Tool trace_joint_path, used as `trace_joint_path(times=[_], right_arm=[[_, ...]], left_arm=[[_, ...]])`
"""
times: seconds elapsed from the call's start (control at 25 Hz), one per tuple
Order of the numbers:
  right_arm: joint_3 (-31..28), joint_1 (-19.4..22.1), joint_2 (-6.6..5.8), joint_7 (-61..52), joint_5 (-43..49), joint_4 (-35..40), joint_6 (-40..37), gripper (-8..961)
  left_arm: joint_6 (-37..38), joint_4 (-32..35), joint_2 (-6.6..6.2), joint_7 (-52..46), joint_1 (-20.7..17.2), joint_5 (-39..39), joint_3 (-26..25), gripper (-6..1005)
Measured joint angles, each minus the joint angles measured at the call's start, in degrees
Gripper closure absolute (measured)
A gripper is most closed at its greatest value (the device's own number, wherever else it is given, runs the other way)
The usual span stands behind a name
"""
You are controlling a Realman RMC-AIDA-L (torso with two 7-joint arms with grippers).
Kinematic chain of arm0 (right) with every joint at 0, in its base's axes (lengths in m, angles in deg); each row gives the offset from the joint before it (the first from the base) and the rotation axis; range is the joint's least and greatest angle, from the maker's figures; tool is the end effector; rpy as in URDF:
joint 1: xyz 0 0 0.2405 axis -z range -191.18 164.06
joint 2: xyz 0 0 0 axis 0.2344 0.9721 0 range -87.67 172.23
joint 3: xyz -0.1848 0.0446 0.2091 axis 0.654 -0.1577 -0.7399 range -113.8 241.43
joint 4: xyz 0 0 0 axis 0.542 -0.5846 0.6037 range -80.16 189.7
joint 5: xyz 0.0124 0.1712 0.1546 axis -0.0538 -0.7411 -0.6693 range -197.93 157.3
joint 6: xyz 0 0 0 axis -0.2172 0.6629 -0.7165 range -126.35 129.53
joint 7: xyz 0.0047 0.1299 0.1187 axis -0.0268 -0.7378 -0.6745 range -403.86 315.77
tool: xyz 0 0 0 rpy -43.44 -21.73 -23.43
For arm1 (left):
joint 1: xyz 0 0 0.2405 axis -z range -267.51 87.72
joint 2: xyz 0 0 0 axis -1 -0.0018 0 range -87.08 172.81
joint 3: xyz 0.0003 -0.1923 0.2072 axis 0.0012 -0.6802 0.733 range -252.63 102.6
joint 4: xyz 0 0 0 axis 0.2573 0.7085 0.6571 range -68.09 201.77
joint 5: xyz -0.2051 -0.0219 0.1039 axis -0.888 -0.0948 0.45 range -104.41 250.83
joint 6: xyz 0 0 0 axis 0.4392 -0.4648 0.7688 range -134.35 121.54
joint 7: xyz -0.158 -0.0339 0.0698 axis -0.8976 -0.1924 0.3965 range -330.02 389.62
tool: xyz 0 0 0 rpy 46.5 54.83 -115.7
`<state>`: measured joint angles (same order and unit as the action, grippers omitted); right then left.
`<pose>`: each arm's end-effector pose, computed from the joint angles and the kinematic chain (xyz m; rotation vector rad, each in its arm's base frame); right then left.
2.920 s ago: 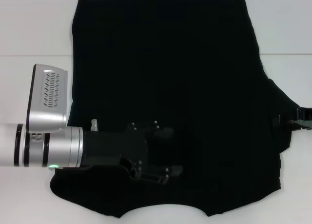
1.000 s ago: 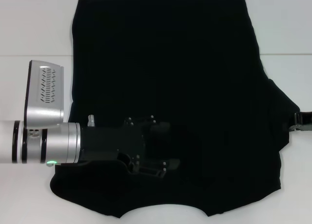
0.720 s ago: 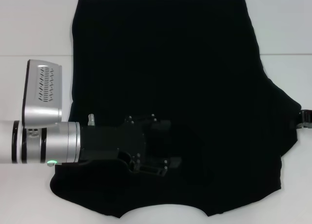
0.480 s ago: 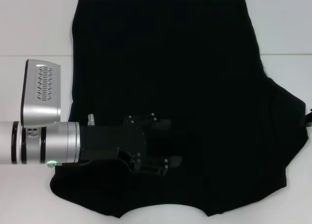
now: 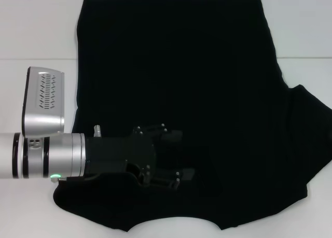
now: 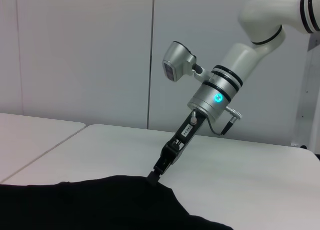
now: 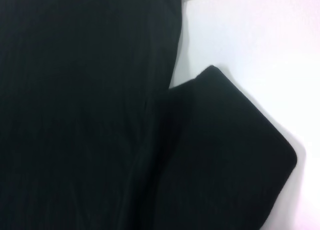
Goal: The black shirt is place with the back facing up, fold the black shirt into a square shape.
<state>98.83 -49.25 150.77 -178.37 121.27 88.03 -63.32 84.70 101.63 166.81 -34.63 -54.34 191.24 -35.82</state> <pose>0.3974 0.4301 0.0432 -1.9391 1.6488 0.1731 -0.2332 0.3627 -0.0897 -2.8733 -0.2202 -0.7568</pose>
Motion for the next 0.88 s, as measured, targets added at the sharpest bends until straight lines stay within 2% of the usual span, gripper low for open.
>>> trace_joint_path(times=[0.88], right_arm=[[-6.25, 1.65, 0.01, 6.48, 0.01, 0.84, 0.57, 949]], left_arm=[[0.79, -0.27, -0.01, -2.79, -0.22, 0.0, 0.01, 96]])
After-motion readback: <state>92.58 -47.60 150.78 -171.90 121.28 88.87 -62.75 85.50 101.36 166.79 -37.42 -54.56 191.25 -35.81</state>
